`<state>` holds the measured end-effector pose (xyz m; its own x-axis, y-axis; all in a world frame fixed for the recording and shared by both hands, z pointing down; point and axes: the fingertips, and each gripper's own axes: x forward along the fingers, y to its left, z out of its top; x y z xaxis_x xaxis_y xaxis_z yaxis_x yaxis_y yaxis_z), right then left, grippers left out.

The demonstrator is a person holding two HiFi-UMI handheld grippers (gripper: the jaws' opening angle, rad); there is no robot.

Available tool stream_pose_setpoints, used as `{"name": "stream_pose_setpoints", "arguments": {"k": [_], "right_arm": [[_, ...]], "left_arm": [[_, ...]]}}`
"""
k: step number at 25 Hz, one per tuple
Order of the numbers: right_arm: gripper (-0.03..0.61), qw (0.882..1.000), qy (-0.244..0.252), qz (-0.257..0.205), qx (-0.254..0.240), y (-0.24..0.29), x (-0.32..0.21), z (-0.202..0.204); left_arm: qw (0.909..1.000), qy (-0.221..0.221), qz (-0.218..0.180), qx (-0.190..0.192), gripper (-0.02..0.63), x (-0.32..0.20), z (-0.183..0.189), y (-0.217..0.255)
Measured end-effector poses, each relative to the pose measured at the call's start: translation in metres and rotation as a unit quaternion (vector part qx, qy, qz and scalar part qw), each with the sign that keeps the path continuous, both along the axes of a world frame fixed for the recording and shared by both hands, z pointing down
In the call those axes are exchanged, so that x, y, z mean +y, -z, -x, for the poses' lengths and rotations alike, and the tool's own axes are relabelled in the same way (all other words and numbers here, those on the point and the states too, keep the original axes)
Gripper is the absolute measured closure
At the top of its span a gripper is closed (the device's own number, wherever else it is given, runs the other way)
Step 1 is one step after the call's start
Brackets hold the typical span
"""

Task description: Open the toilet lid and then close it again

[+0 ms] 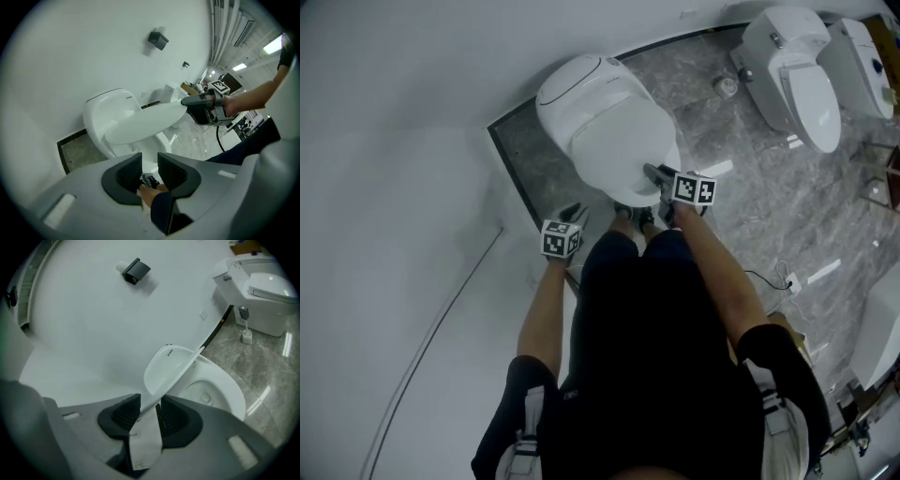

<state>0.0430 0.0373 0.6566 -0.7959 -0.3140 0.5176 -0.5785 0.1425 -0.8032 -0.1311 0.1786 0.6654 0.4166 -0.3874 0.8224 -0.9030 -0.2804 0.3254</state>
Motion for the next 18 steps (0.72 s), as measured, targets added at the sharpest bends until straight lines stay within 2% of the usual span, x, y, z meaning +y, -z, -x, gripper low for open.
{"name": "stream_pose_setpoints", "arguments": {"k": [3,7,18], "right_arm": [[0.437,1.0,0.011,-0.009,0.022,-0.003,0.006,-0.006],[0.437,0.999,0.016,0.008,0.04,-0.019,0.02,-0.019],[0.442,0.997,0.039,0.039,0.046,-0.056,0.05,-0.045]], "left_arm": [[0.9996,0.028,0.005,-0.001,0.525,0.019,0.01,0.006],[0.9985,0.054,0.006,0.005,0.531,0.031,0.012,0.007],[0.996,0.087,-0.013,0.02,0.543,0.046,-0.02,0.015]]}}
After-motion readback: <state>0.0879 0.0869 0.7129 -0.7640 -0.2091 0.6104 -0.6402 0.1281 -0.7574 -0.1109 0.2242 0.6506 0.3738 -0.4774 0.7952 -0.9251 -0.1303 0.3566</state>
